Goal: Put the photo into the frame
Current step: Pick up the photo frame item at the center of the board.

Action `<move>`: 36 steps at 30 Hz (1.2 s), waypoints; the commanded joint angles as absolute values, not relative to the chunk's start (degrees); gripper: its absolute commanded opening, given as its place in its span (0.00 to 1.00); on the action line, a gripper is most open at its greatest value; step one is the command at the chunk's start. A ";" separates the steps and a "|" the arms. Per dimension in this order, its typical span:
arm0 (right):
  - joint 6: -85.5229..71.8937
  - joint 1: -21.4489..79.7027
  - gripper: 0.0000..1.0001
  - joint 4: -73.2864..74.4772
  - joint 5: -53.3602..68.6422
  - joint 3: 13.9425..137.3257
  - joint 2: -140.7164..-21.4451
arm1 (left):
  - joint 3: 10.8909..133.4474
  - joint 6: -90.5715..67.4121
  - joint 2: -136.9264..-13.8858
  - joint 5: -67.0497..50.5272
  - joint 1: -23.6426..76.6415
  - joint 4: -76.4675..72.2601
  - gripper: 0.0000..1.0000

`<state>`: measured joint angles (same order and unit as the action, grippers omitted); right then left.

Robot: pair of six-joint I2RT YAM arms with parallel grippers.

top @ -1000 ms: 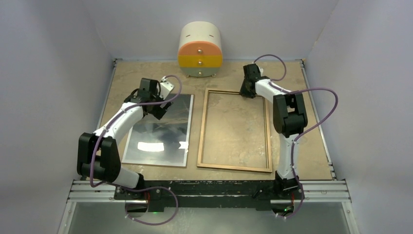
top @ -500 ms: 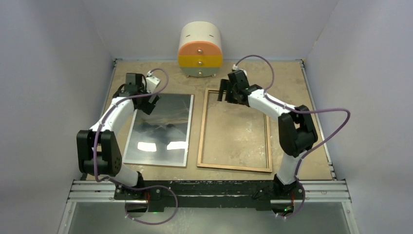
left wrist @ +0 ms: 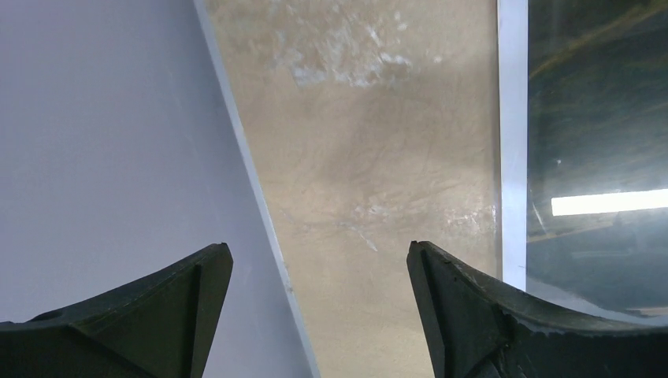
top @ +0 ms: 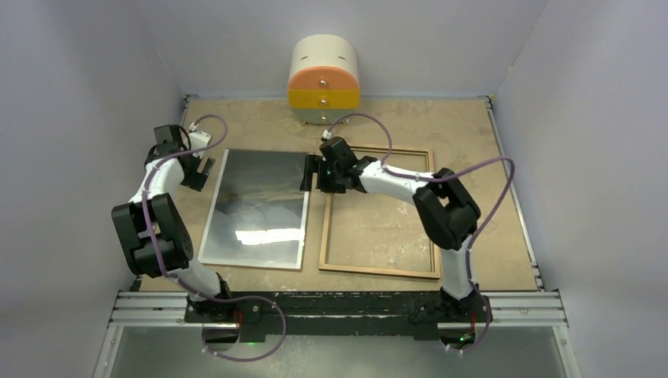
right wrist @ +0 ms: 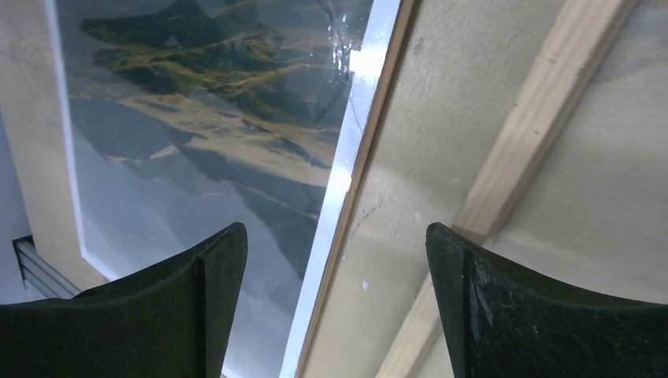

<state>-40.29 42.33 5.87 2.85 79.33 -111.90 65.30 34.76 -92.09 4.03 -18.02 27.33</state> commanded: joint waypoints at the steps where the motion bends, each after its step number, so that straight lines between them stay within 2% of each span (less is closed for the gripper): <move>1: -44.29 42.69 0.84 3.74 5.23 84.56 -116.53 | 59.43 38.12 -92.80 7.10 -18.28 21.61 0.87; 20: -47.41 45.17 0.72 4.09 0.35 91.76 -126.98 | 53.28 35.04 -96.68 -5.59 -17.75 19.61 0.86; 36: -42.44 53.61 0.67 14.23 -13.17 104.68 -127.62 | 49.69 35.12 -96.69 -0.12 -13.99 15.56 0.85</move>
